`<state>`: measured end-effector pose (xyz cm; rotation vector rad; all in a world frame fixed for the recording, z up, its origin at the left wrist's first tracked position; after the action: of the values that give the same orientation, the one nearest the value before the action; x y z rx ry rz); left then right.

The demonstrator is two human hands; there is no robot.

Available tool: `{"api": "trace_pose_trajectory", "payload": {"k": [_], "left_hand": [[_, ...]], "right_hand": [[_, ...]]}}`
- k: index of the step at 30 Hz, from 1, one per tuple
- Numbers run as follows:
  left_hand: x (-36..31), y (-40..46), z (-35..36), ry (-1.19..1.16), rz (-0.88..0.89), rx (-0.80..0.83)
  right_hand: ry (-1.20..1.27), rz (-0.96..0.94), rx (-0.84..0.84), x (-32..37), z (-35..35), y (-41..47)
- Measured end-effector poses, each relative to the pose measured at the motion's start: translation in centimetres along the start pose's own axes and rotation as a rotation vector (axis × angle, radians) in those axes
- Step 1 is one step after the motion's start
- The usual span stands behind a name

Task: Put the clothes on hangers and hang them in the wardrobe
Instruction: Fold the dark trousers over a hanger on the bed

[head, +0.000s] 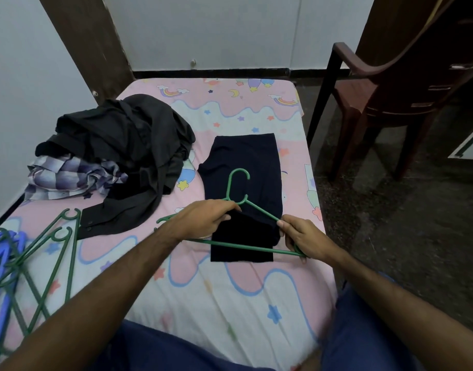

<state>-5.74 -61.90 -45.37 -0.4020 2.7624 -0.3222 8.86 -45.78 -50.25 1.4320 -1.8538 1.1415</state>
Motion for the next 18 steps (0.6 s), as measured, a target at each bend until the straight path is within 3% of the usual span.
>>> {"api": "trace_pose_trajectory", "payload": {"k": [7,13,18], "left_hand": [[-0.8,-1.2,-2.4,0.054,0.050,-0.127],[-0.5,-1.8,-2.6,0.064,0.065,-0.103],[2.1,-1.3,-4.0,-0.271,-0.008,-0.180]], "right_hand": [[-0.022,0.000,-0.068,-0.7,-2.8,2.4],[-0.121,-0.015,-0.101,-0.4,-5.8,7.3],[-0.149,0.037,-0.080,-2.0,-6.6,9.7]]}}
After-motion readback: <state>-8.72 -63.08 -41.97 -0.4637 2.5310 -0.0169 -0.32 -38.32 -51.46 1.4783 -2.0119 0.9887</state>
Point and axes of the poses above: each hand's wrist, its own y-axis towards the middle knuckle, its own z-axis out of the palm, x = y × z, the point moved 9 cm from there along y, towards the middle knuckle, and after that the axes turned 14 degrees about x, right-handed, at the moved point
